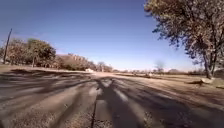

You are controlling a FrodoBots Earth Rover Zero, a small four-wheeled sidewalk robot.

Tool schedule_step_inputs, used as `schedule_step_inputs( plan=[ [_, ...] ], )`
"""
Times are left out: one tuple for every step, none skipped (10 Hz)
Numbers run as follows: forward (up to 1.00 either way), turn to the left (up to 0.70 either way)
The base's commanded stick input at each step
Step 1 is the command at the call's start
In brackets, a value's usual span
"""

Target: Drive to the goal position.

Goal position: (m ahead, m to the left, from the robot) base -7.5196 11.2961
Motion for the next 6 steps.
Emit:
schedule_step_inputs(
  plan=[
    [0.50,0.50],
    [0.50,0.50],
    [0.50,0.50],
    [0.50,0.43],
    [0.50,0.04],
    [0.50,0.00]
  ],
)
